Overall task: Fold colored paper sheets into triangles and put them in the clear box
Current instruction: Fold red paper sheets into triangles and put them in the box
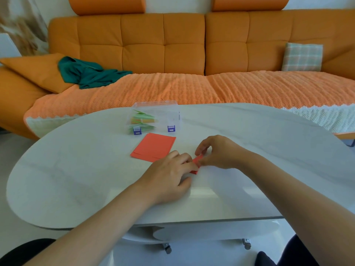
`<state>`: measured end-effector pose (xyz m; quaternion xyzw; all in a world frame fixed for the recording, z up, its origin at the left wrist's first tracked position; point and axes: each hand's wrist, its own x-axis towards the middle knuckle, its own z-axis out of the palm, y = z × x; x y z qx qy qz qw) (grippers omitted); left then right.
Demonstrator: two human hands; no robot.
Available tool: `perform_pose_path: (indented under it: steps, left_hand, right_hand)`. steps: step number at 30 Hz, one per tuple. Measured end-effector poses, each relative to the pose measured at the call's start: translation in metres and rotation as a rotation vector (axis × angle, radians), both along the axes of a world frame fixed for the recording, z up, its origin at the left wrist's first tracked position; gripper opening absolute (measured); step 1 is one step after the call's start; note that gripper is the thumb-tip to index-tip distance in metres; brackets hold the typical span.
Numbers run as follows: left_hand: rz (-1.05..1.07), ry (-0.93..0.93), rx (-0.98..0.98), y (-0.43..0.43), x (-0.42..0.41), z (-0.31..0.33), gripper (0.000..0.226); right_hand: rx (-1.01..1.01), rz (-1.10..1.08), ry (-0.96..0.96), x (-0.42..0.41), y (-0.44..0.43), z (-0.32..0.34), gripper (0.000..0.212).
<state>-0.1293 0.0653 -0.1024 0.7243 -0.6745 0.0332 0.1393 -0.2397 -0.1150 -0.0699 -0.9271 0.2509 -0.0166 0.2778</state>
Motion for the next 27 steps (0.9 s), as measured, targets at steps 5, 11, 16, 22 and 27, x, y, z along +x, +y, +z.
perform_pose_path:
  steps: [5, 11, 16, 22, 27]
  left_hand:
    - [0.021, -0.017, 0.003, -0.002, -0.004, 0.0, 0.036]
    - [0.09, -0.09, 0.033, -0.013, -0.013, -0.001, 0.047]
    - [0.117, -0.094, 0.026, -0.016, -0.017, -0.003, 0.052]
    - [0.124, -0.112, 0.02, -0.016, -0.019, -0.004, 0.056]
    - [0.141, -0.118, 0.026, -0.014, -0.02, -0.004, 0.055]
  right_hand:
    - [0.032, -0.071, -0.023, 0.001, -0.015, 0.001, 0.008]
    - [0.07, -0.041, -0.011, 0.003, -0.015, -0.001, 0.011]
    - [0.094, -0.062, 0.009, 0.004, -0.016, -0.001, 0.009]
    - [0.114, -0.153, -0.011, 0.012, -0.021, -0.003, 0.011]
    - [0.095, -0.134, -0.041, 0.009, -0.02, -0.009, 0.01]
